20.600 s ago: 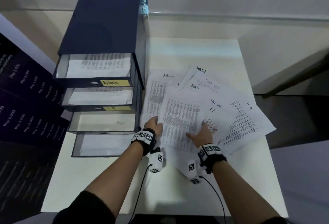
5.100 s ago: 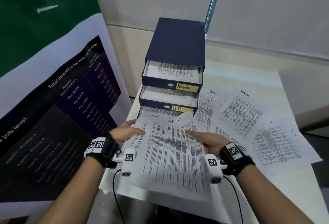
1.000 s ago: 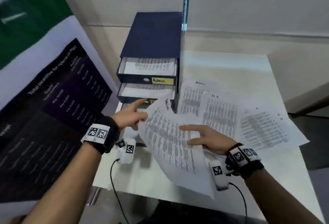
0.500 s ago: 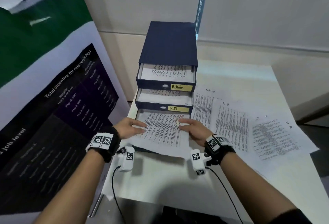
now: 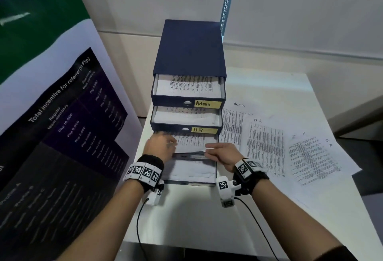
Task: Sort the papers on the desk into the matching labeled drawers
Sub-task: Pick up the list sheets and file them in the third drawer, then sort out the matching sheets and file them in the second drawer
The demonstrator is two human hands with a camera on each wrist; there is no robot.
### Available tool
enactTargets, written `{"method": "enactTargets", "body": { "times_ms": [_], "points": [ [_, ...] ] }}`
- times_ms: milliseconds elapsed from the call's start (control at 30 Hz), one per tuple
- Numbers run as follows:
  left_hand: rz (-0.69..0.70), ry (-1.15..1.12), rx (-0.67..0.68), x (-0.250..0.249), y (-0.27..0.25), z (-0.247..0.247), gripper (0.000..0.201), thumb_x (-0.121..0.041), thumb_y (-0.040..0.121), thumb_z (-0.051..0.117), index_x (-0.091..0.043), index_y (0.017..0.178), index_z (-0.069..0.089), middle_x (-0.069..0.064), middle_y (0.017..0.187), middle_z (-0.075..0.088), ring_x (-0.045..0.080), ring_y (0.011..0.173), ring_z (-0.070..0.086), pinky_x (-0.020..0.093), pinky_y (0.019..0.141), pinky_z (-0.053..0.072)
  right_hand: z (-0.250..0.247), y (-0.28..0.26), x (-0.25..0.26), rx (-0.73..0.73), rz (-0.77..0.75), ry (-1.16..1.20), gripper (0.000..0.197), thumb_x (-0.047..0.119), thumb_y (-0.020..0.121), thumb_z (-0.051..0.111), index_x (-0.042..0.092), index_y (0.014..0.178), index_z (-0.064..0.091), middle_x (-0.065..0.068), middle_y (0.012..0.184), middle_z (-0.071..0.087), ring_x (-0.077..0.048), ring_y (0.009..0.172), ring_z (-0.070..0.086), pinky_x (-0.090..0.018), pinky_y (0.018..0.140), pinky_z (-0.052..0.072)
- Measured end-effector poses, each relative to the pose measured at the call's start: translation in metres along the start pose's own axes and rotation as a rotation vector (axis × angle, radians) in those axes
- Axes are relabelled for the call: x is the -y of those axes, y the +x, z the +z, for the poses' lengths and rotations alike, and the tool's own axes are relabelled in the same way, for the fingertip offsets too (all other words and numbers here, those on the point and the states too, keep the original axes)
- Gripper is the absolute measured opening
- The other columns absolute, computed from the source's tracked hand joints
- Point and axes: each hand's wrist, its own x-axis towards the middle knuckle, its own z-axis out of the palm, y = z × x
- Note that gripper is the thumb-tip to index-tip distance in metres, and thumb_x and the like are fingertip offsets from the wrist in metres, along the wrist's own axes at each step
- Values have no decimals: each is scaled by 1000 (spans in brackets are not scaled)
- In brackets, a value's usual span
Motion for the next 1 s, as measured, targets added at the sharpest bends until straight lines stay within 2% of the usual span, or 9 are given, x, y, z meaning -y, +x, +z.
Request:
{"method": "enactTargets", "body": {
  "times_ms": [133,267,433,533,600,700,833,933,1000],
  "points": [
    [68,-43,454,-18,4,20,48,-49,103,31,-22,118,67,7,120,68,24,109,61,37,99,46,7,8,0,16,-12,28,25,-17,87,57,-12,111,63,-29,99,67,-28,84,72,-21,72,60],
    [-5,83,534,-24,16,35,76,-67,93,7,-24,140,50,9,146,50,26,131,47,42,110,36,-19,0,2,106,-5,116,25,-8,90,60,-8,115,61,-28,109,69,-34,97,69,-31,81,60],
    [-13,223,540,-48,27,30,52,-52,100,30,-21,126,63,8,138,58,27,124,53,38,105,42,-113,-1,-2,-171,-85,168,24,-6,91,59,-6,115,64,-20,98,72,-27,85,70,-30,73,62],
    [25,243,474,-86,26,15,32,-41,97,49,-22,113,71,4,118,69,23,106,62,35,94,50,-176,14,-11,-546,-120,-329,32,7,86,70,5,117,67,-7,111,67,-16,79,64,-23,62,54],
    [83,126,468,-119,23,9,26,-34,97,54,-20,109,73,0,108,70,19,98,63,33,89,51,-209,25,-15,-694,-51,-638,51,23,80,77,11,126,59,-9,132,54,-24,101,63,-33,82,56],
    [175,-91,557,-170,21,15,21,-34,96,59,-23,107,73,-10,99,70,10,93,62,27,83,48,-240,41,-21,-681,133,-1011,91,47,72,81,15,145,37,-22,146,34,-41,133,39,-52,103,42],
    [146,-163,679,-206,30,59,21,-32,94,61,-27,111,71,-7,102,71,10,97,65,29,92,51,-246,48,-19,-618,70,-876,111,33,63,91,13,150,24,-23,141,43,-42,130,45,-51,102,44],
    [5,-122,670,-218,38,99,31,-31,94,62,-26,124,64,1,113,67,16,103,62,31,96,50,-258,50,-17,-543,16,-790,88,26,67,89,5,138,40,-17,128,59,-36,119,57,-39,91,52],
    [-89,-137,648,-227,44,123,39,-30,94,61,-26,132,57,4,121,64,18,104,61,34,95,51,-270,44,-13,-496,-88,-822,32,32,79,80,17,100,60,-1,93,66,-21,92,66,-18,70,49]
  ]
}}
